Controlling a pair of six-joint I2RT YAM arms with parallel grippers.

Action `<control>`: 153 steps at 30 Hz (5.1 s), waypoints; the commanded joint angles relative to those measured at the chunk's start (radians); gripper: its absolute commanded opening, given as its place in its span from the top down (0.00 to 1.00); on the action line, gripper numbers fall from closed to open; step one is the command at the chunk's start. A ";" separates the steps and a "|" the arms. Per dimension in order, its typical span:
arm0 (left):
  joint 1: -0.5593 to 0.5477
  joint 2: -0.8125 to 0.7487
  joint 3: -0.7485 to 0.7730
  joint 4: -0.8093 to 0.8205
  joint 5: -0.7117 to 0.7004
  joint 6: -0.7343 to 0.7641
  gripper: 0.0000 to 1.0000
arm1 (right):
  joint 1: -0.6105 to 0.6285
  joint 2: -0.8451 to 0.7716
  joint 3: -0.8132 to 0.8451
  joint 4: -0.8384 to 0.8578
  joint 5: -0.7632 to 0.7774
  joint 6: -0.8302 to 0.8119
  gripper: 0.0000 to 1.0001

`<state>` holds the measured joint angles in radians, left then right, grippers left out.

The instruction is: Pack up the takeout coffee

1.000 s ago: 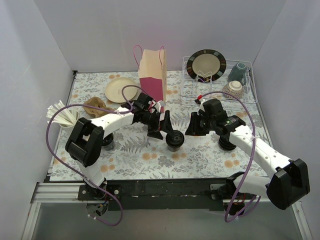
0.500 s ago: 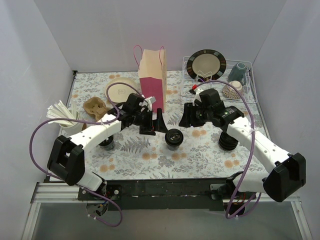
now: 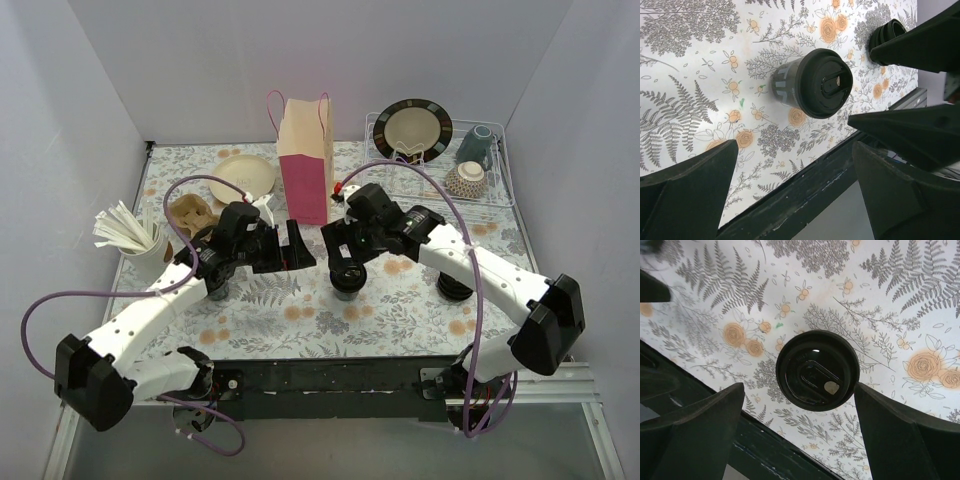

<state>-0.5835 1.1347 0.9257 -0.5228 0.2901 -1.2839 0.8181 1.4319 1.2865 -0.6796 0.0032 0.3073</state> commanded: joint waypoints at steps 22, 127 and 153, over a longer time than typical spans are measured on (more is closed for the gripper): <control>0.002 -0.199 -0.056 -0.072 -0.095 -0.055 0.02 | 0.104 0.137 0.043 -0.084 0.228 0.024 0.14; -0.061 -0.010 0.107 -0.097 -0.147 0.087 0.06 | -0.588 -0.094 -0.145 0.087 0.160 -0.290 0.79; -0.061 -0.217 0.185 -0.263 -0.411 0.000 0.04 | -0.208 0.142 -0.260 0.526 0.974 -0.554 0.78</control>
<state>-0.6399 0.9318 1.0817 -0.7593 -0.0914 -1.2797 0.5858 1.5455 1.0252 -0.2737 0.8848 -0.2146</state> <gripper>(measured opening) 0.963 0.348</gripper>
